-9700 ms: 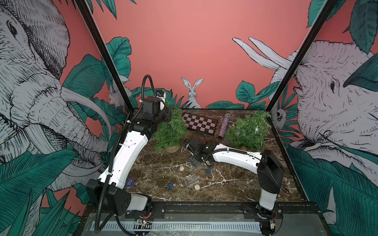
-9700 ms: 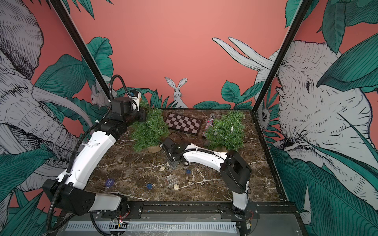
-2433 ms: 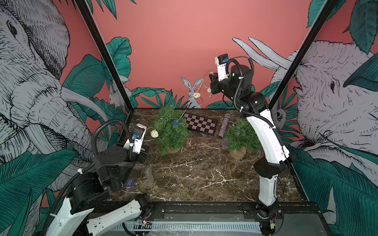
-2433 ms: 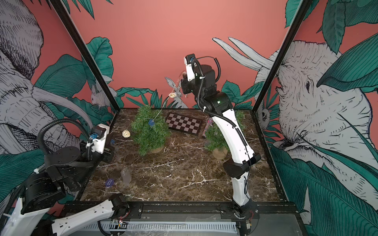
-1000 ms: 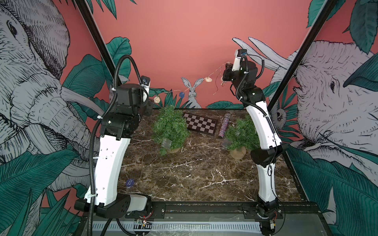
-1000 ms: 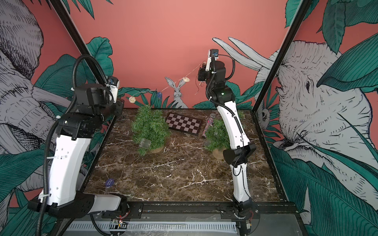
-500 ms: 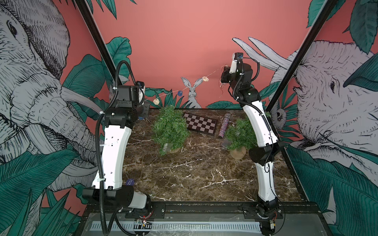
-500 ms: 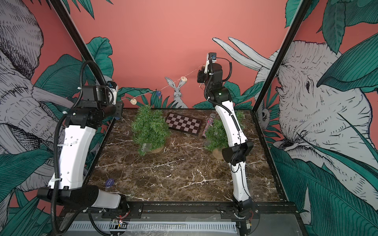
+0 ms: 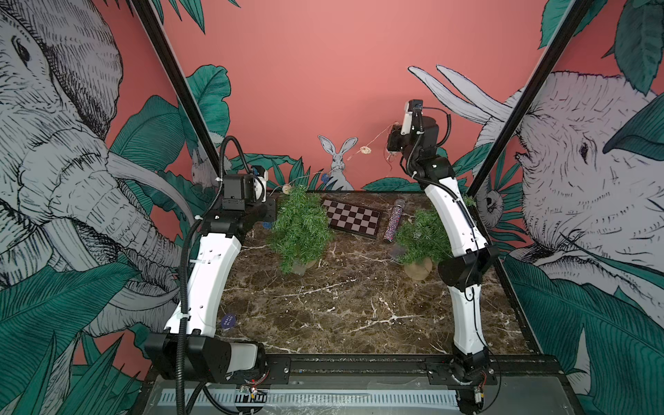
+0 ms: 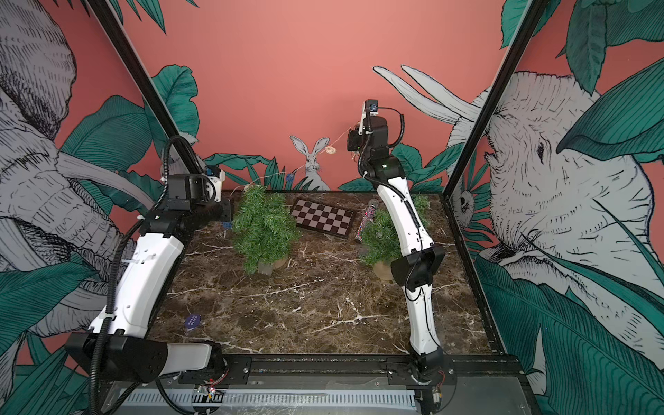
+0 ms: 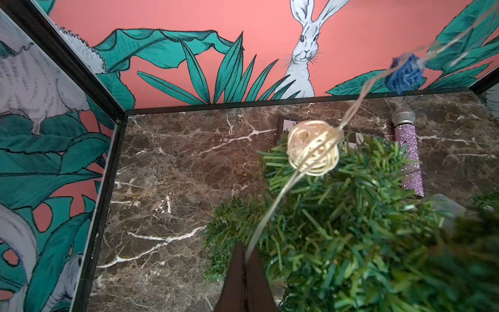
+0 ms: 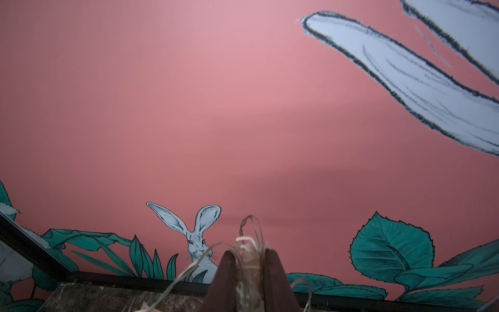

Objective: Wrap string light around the christmas tree
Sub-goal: Wrap the light string around the Christmas tree.

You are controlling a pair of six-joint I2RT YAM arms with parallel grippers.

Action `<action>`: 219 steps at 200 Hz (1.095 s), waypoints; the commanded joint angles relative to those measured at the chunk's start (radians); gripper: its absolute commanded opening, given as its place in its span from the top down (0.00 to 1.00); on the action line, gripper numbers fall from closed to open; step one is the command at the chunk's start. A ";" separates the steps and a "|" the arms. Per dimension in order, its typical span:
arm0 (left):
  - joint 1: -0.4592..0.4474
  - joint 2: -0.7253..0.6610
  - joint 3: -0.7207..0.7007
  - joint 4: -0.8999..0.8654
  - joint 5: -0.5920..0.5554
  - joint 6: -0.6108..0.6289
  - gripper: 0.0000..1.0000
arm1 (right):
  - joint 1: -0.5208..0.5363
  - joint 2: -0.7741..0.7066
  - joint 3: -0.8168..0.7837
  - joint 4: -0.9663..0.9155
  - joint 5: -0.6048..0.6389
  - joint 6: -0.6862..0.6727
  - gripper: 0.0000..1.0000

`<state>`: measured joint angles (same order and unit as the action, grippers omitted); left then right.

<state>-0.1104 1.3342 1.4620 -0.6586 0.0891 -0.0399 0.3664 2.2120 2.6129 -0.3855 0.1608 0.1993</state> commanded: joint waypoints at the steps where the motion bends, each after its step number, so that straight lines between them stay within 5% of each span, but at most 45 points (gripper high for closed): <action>1: 0.002 0.017 -0.013 0.061 0.036 -0.023 1.00 | -0.003 -0.048 -0.019 0.028 -0.001 0.004 1.00; 59: 0.037 0.095 0.133 0.014 -0.022 -0.069 1.00 | -0.003 -0.020 0.029 0.009 0.008 -0.003 1.00; 135: 0.037 0.303 0.220 -0.034 0.074 -0.076 1.00 | 0.028 0.053 0.022 -0.018 0.006 -0.002 1.00; 191: 0.039 0.266 0.244 -0.055 0.095 -0.056 1.00 | -0.017 0.042 0.025 -0.063 0.039 -0.013 1.00; 219: 0.038 0.199 0.173 -0.024 0.138 -0.090 1.00 | -0.015 -0.035 -0.097 -0.036 0.023 -0.012 1.00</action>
<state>-0.0757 1.6302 1.6711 -0.6880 0.1795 -0.1081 0.3588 2.2635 2.6026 -0.4648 0.1783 0.1833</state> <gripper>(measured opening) 0.050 0.164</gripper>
